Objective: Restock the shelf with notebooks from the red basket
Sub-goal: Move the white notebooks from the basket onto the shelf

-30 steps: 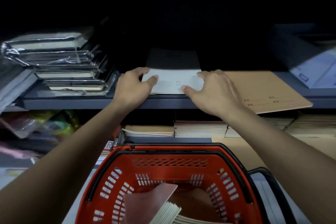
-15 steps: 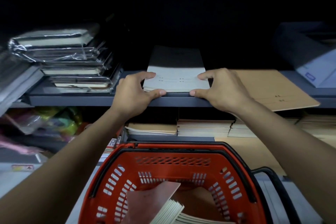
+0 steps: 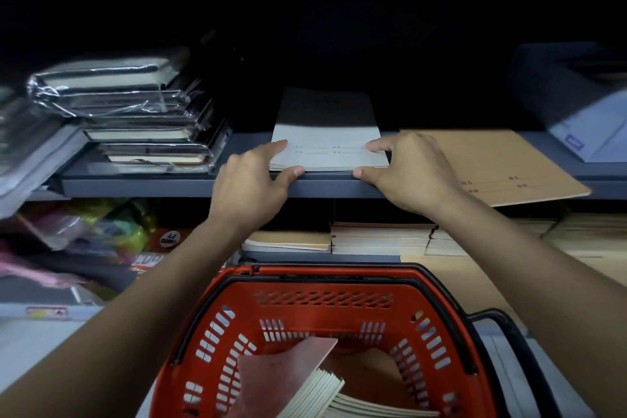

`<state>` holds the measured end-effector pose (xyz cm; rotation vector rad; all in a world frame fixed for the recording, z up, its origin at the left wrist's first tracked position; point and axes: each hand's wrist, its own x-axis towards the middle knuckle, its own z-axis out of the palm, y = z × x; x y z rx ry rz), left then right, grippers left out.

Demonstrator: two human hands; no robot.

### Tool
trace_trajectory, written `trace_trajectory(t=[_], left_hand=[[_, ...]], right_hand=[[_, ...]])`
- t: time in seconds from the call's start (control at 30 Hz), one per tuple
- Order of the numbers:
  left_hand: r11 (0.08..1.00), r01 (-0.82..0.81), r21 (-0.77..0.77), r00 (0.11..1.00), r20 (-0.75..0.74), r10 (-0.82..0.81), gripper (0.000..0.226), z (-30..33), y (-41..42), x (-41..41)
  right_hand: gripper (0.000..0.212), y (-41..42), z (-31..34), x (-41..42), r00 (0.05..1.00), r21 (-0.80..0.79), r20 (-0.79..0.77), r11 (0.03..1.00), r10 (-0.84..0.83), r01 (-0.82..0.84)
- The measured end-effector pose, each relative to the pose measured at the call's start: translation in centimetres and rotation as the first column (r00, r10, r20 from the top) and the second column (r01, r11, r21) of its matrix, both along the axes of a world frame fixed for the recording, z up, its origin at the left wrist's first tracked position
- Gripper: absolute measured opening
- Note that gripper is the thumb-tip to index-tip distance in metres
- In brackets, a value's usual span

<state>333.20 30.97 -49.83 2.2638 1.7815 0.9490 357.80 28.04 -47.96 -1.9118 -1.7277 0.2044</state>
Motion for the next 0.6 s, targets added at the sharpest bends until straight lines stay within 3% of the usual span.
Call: trace_trajectory(t=[0.13,0.27,0.6], left_hand=[[1.0,-0.014,0.024,0.997,-0.071,0.016,0.061,0.4,-1.1,-0.3],[0.999,0.005,0.042,0.996,-0.091,-0.001,0.048,0.4,-2.6,-1.7],[0.999,-0.024,0.041,0.991,-0.13,0.029,0.04,-1.4,-8.6,-5.2]], right_hand=[[0.063,-0.8,-0.2,-0.4,0.997,0.044,0.079,0.999,0.024,-0.028],[0.062,-2.3,-0.6,-1.0,0.999,0.111,0.044,0.994,0.02,-0.025],[0.041,-7.2,-1.7,-3.4,0.987,0.205,0.085,0.968,0.133,-0.148]])
